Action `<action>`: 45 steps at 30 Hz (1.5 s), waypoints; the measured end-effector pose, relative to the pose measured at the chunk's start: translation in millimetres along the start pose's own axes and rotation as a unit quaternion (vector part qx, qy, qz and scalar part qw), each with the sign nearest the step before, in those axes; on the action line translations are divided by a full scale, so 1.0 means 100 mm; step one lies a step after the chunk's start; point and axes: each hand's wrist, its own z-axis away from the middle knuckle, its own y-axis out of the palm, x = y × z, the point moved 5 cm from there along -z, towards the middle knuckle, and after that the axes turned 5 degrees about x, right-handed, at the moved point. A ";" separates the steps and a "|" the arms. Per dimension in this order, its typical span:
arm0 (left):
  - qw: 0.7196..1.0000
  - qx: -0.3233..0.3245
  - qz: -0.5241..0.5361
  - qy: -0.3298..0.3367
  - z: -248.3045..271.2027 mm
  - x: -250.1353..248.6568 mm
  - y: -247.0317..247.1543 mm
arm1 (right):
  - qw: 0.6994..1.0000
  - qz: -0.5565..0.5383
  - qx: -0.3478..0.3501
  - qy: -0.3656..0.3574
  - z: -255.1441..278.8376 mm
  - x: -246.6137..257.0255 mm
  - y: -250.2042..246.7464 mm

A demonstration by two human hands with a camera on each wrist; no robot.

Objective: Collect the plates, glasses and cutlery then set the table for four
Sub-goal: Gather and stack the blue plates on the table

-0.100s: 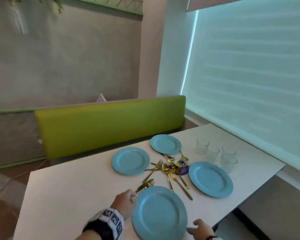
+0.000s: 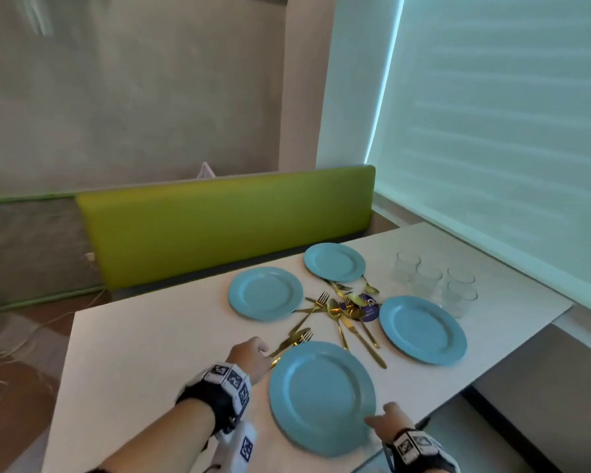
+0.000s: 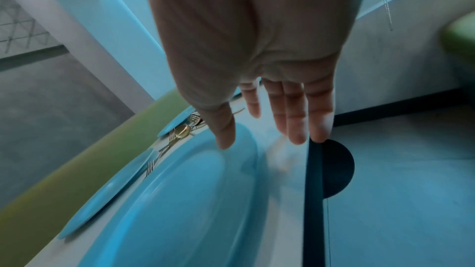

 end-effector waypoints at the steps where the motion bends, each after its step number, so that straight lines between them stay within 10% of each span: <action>1: 1.000 -0.001 -0.001 -0.015 -0.02 0.04 -0.05 | 1.000 -0.023 0.002 0.015 0.01 0.04 0.05; 10: 0.996 0.033 -0.002 -0.078 -0.23 0.42 -0.14 | 0.982 -0.181 0.038 0.047 -0.65 -0.13 0.44; 25: 0.997 0.045 -0.042 -0.048 -0.50 -0.46 0.28 | 0.969 -0.232 0.046 -0.075 -0.15 0.46 -0.71; 31: 0.976 0.140 0.155 -0.066 -0.91 -0.97 0.60 | 0.937 -0.334 0.042 -0.090 -0.38 0.47 -1.45; 38: 0.934 0.099 0.334 -0.079 -1.25 -1.51 0.95 | 0.907 -0.412 0.046 -0.069 -0.94 0.28 -1.86; 45: 0.931 0.070 0.345 -0.096 -1.46 -1.71 1.16 | 0.955 -0.290 -0.058 0.030 -1.49 -0.26 -2.10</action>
